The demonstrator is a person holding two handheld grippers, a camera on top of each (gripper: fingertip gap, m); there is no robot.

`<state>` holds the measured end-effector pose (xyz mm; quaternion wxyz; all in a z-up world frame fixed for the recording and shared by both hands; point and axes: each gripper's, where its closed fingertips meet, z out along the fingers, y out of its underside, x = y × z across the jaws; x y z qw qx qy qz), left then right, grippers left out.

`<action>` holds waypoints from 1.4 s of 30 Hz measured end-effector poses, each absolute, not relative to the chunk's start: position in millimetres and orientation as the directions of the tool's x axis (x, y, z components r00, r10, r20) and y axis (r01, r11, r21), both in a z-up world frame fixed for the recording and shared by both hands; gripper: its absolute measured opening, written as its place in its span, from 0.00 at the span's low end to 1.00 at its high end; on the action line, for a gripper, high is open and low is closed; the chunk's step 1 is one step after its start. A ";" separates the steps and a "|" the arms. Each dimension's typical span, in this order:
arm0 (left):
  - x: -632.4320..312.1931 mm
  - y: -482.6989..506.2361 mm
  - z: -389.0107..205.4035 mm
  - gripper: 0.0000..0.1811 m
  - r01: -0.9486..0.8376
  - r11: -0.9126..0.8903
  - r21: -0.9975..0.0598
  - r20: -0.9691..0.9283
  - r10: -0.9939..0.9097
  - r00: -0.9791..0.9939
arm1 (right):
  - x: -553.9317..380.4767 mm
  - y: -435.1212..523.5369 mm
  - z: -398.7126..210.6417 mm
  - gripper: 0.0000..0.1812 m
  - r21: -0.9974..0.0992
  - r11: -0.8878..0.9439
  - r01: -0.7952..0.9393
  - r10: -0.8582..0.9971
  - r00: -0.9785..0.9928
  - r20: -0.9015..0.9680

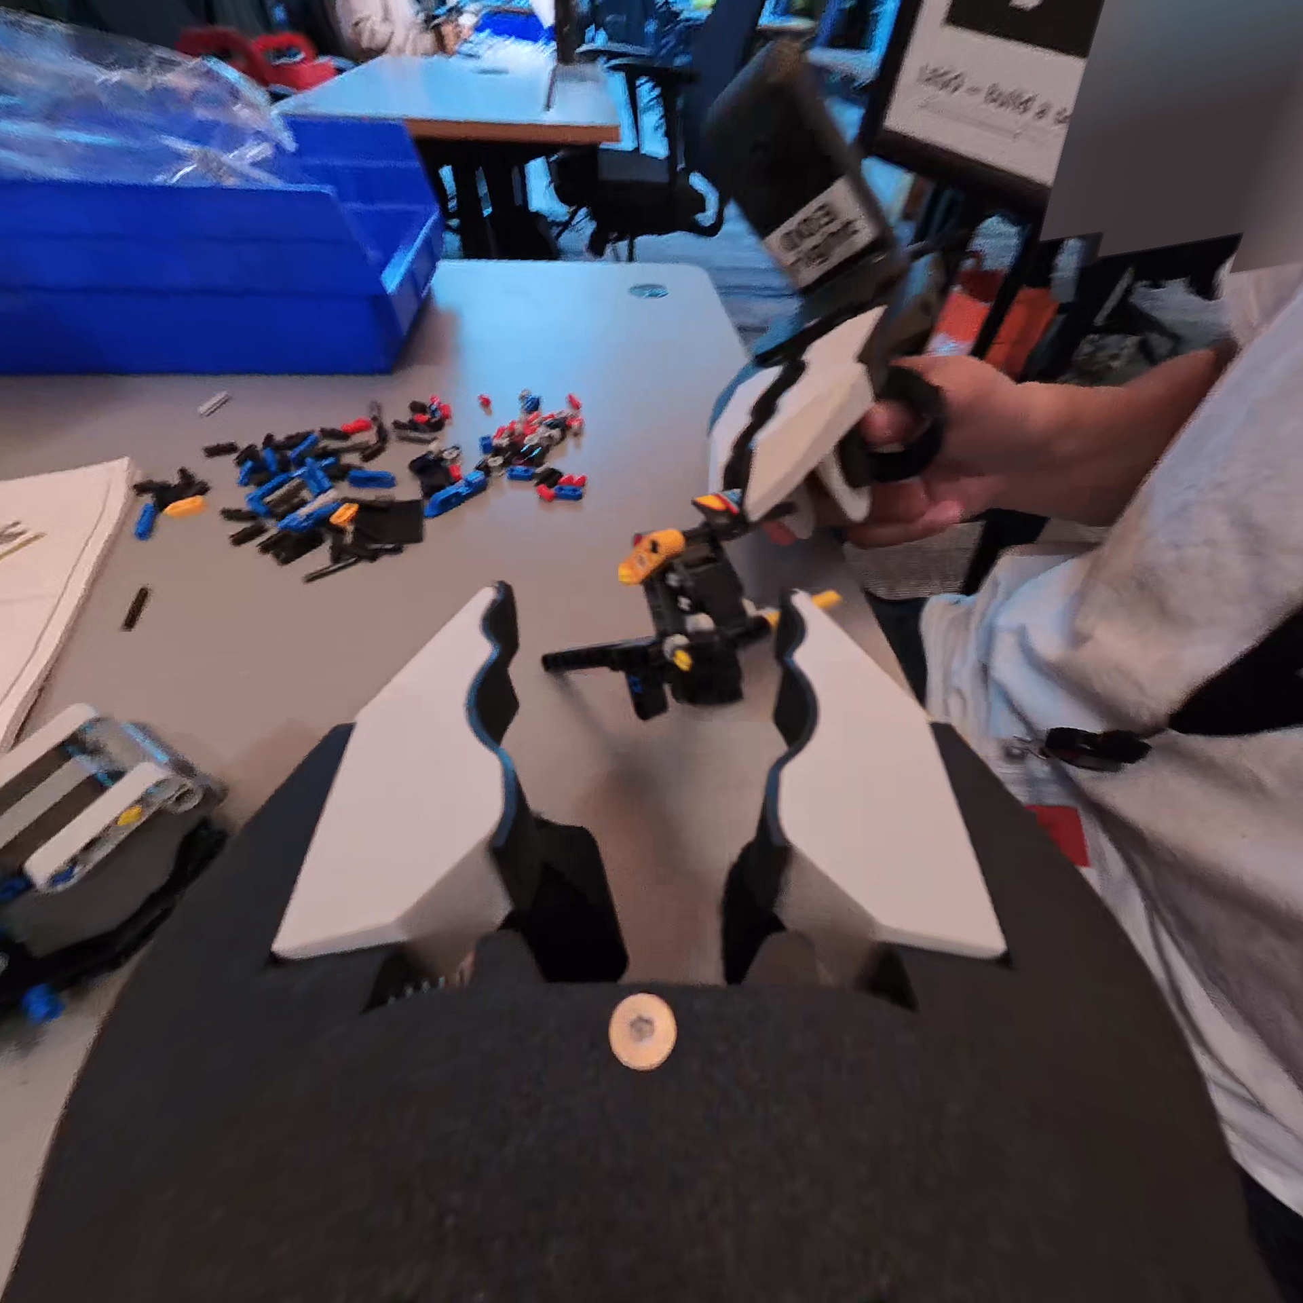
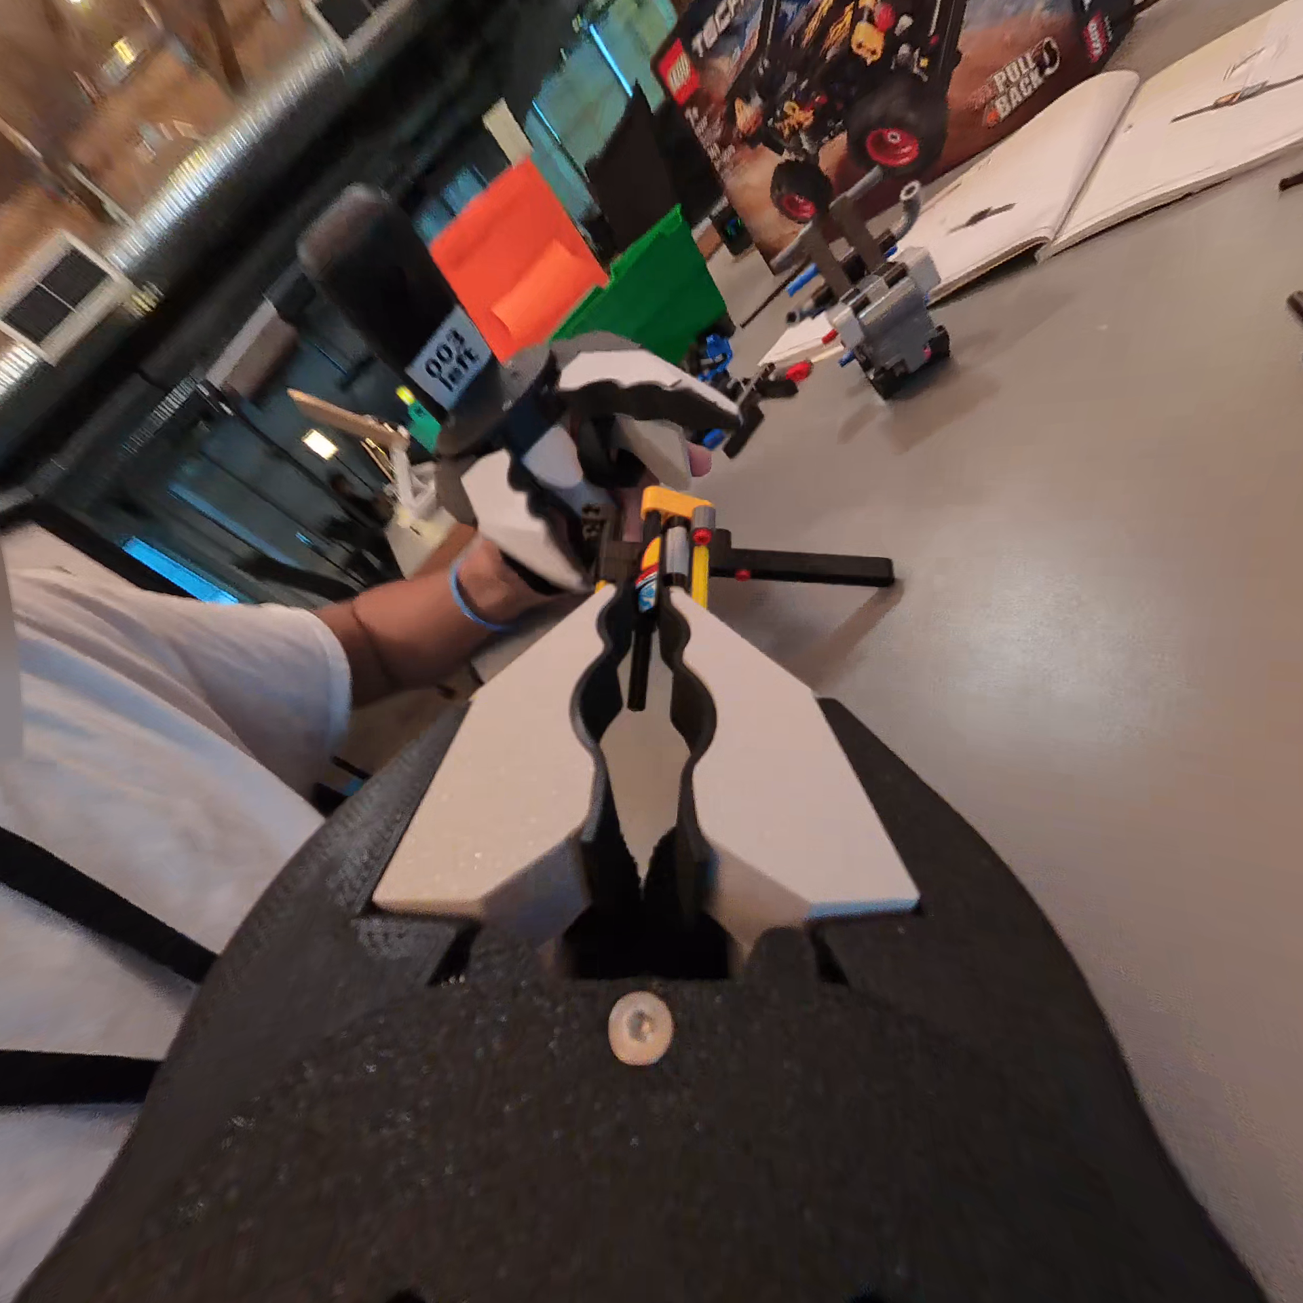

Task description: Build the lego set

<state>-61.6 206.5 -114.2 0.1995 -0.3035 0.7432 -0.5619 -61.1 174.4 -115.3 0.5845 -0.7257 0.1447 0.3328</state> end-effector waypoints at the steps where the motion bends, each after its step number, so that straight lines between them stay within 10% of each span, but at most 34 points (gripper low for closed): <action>1: -63.6 204.0 -112.3 0.46 -0.210 0.180 -0.961 0.041 -0.657 -0.753 | -59.1 173.7 -112.7 0.03 -0.725 -0.263 -0.636 0.191 0.702 -0.686; 5: -64.0 206.9 -110.5 0.55 -0.112 0.265 -0.958 -0.097 -0.663 -0.742 | -52.3 173.1 -105.8 0.03 -0.611 -0.237 -0.756 0.232 0.566 -0.791; 23: -55.4 214.4 -101.9 0.29 0.044 0.560 -0.827 -0.529 -0.750 -0.398 | -63.9 195.7 -81.2 0.03 -0.314 -0.206 -0.927 0.382 0.219 -0.898; 42: -61.5 206.8 -119.4 0.28 0.021 0.595 -0.804 -0.516 -0.679 -0.522 | -81.2 185.8 -95.4 0.03 -0.501 -0.396 -0.770 0.336 0.387 -0.859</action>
